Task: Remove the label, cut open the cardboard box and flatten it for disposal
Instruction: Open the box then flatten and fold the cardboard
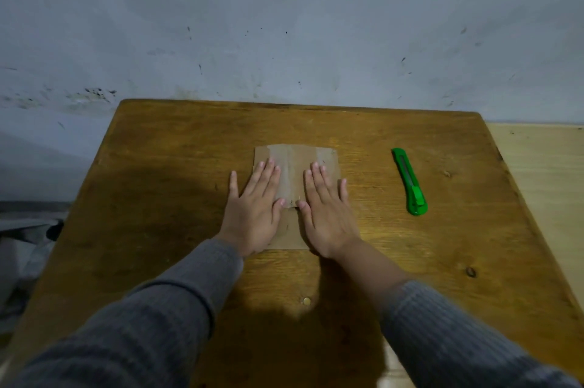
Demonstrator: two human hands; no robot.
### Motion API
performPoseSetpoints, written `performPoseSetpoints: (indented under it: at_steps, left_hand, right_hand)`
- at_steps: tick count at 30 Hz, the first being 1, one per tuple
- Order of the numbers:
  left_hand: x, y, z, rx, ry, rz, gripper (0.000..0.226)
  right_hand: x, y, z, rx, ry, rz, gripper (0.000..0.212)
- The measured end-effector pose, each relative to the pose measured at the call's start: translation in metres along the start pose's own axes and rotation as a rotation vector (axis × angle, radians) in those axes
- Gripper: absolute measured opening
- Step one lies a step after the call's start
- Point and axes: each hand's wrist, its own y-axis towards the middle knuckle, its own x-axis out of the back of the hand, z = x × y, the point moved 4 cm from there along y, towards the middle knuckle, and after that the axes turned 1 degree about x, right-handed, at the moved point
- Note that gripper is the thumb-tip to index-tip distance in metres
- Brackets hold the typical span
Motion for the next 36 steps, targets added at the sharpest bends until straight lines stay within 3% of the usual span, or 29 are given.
performPoseSetpoints:
  at_steps: [11, 14, 18, 22, 25, 32, 36]
  left_hand:
    - [0.005, 0.0, -0.004, 0.03, 0.011, 0.022, 0.063]
    - [0.005, -0.004, -0.001, 0.13, -0.008, 0.02, 0.058]
    - [0.005, -0.009, -0.001, 0.256, -0.047, 0.041, 0.059]
    - [0.002, -0.009, 0.0, 0.253, -0.049, 0.027, 0.059]
    - [0.001, -0.007, -0.001, 0.279, -0.069, 0.039, 0.06]
    - [0.02, -0.022, -0.014, 0.428, -0.731, -0.093, 0.068]
    - [0.041, -0.035, -0.017, 0.436, -0.888, -0.184, 0.085]
  right_hand:
    - [0.0, 0.002, 0.003, -0.011, -0.055, -0.041, 0.065]
    - [0.0, 0.001, 0.0, -0.027, -0.029, -0.065, 0.063]
    - [0.004, -0.004, -0.004, -0.179, 0.003, -0.147, 0.058]
    - [0.003, -0.005, -0.009, -0.393, 0.089, -0.147, 0.055]
    - [0.004, -0.003, -0.008, -0.436, 0.153, -0.136, 0.059]
    - [0.026, -0.018, 0.003, -0.34, 0.552, -0.319, 0.048]
    - [0.045, -0.037, 0.012, -0.348, 0.626, -0.436, 0.046]
